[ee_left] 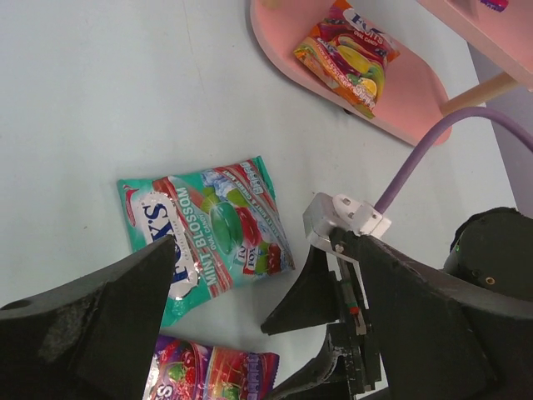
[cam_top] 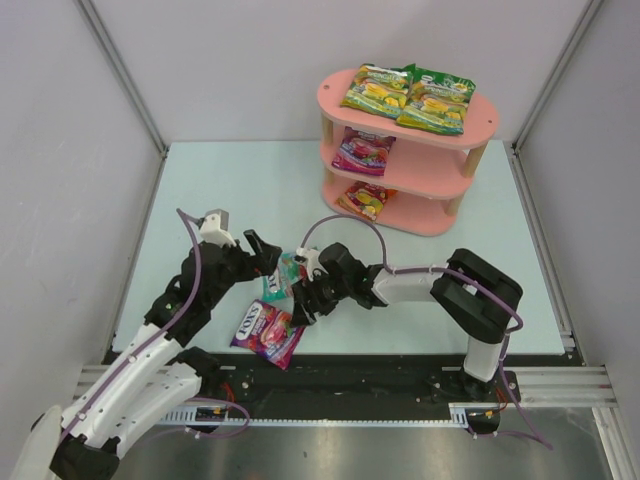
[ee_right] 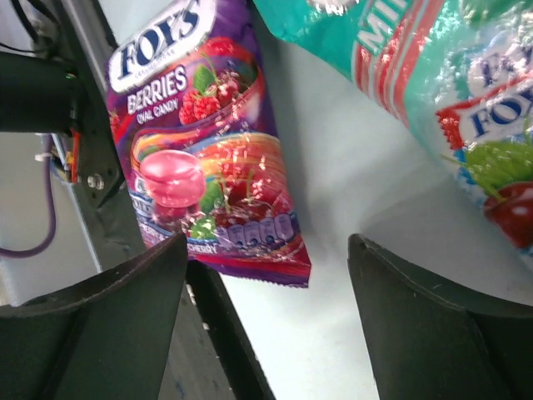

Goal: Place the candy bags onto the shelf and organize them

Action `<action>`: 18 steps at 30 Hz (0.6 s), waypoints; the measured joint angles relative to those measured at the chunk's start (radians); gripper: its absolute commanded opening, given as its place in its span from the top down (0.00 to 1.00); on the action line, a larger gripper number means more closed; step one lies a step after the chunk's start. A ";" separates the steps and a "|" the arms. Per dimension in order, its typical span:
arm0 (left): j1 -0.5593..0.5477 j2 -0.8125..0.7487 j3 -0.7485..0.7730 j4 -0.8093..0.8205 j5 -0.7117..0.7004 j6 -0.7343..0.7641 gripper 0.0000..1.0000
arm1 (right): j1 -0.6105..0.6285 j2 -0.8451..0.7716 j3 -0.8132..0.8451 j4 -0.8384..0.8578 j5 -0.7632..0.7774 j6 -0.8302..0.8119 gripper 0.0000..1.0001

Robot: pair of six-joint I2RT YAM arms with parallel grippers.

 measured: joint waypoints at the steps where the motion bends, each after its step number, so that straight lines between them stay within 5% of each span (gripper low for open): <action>1: 0.000 -0.003 0.000 0.000 -0.003 0.000 0.04 | 0.000 0.004 0.000 -0.014 0.003 0.003 0.18; 14: 0.000 -0.009 -0.002 -0.001 -0.005 0.000 0.04 | 0.019 0.036 0.074 -0.100 0.012 0.010 0.20; 17: 0.000 -0.011 -0.002 -0.002 -0.006 0.000 0.04 | 0.031 0.048 0.092 -0.115 0.008 0.000 0.33; 18: 0.000 -0.014 -0.002 -0.003 -0.008 0.000 0.04 | 0.034 0.054 0.096 -0.123 0.007 -0.004 0.47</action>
